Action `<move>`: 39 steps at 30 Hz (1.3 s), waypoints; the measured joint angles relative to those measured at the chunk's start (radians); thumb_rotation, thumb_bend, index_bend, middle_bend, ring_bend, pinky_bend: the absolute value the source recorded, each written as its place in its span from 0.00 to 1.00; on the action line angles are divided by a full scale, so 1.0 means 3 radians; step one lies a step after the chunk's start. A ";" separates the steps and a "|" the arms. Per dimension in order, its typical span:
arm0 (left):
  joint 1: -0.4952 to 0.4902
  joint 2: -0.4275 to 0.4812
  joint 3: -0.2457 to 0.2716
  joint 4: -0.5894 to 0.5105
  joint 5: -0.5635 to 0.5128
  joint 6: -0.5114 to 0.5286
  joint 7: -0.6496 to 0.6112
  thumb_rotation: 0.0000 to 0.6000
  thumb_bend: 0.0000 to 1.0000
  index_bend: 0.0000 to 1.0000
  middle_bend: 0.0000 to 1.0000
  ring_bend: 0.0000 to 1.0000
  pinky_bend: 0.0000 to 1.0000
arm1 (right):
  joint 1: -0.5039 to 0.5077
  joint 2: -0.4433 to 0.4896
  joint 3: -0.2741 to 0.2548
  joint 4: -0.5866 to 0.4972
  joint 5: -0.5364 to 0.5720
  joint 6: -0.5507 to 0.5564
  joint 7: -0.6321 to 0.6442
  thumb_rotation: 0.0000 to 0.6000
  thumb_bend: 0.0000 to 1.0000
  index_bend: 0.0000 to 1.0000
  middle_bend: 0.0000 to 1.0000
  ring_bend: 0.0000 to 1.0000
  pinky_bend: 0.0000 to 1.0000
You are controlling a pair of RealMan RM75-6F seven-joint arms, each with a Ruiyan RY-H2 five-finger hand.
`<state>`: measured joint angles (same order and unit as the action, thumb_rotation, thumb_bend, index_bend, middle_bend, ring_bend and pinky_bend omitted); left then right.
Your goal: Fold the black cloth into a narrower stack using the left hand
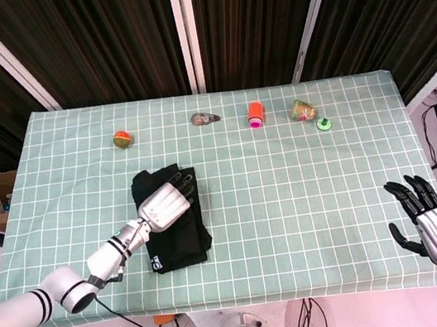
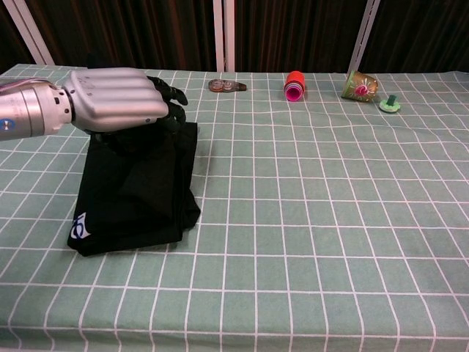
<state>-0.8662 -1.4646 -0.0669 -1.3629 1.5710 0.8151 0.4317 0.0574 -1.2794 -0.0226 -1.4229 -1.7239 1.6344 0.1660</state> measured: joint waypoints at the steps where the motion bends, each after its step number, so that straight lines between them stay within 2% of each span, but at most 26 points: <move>1: 0.0009 -0.0022 -0.0013 0.0011 -0.0015 0.0038 -0.0009 1.00 0.10 0.23 0.20 0.10 0.19 | 0.0002 -0.0002 0.0002 0.0003 0.0003 -0.0001 0.0003 1.00 0.37 0.14 0.16 0.00 0.05; 5: 0.0085 -0.0107 -0.0080 0.0039 -0.0065 0.0301 -0.0157 1.00 0.02 0.18 0.17 0.10 0.19 | 0.0009 0.0004 0.0012 0.0002 0.0012 -0.0009 0.0006 1.00 0.37 0.14 0.16 0.00 0.05; 11: 0.0290 -0.0140 -0.0163 -0.0035 -0.0112 0.0802 -0.0698 1.00 0.01 0.17 0.17 0.10 0.19 | 0.0028 0.0019 0.0024 -0.0017 0.0016 -0.0025 0.0001 1.00 0.36 0.14 0.16 0.00 0.05; 15: 0.0472 -0.0095 -0.0191 -0.0153 -0.0276 0.0980 -0.0842 1.00 0.02 0.17 0.18 0.10 0.19 | 0.0044 0.0012 0.0026 -0.0011 0.0016 -0.0048 0.0011 1.00 0.37 0.14 0.16 0.00 0.05; 19: 0.0512 -0.0063 -0.0193 -0.0204 -0.0515 0.0811 -0.1012 0.97 0.13 0.17 0.18 0.10 0.17 | 0.0070 -0.0011 0.0026 0.0006 0.0022 -0.0094 0.0021 1.00 0.36 0.14 0.16 0.00 0.05; 23: 0.0475 -0.0098 -0.0185 -0.0141 -0.0720 0.0446 -0.1159 0.70 0.29 0.17 0.18 0.09 0.16 | 0.0083 -0.0020 0.0030 0.0009 0.0032 -0.0111 0.0016 1.00 0.37 0.14 0.16 0.00 0.05; 28: 0.0364 -0.0274 -0.0168 0.0113 -0.0922 0.0056 -0.1209 0.47 0.39 0.17 0.18 0.08 0.15 | 0.0084 -0.0015 0.0033 -0.0001 0.0053 -0.0121 0.0005 1.00 0.36 0.14 0.16 0.00 0.05; 34: 0.0232 -0.0448 -0.0136 0.0347 -0.1185 -0.0324 -0.1140 0.42 0.40 0.17 0.18 0.08 0.15 | 0.0069 -0.0010 0.0023 -0.0010 0.0060 -0.0113 -0.0021 1.00 0.36 0.14 0.16 0.00 0.05; 39: 0.0285 -0.0390 -0.0131 0.0166 -0.1126 -0.0136 -0.1147 0.41 0.40 0.17 0.18 0.08 0.15 | 0.0053 0.0000 0.0025 -0.0019 0.0063 -0.0082 -0.0035 1.00 0.37 0.14 0.16 0.00 0.05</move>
<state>-0.7809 -1.5816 -0.1062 -1.3131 1.2333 0.7743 0.0874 0.0733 -1.2794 -0.0152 -1.4286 -1.7051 1.6096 0.1555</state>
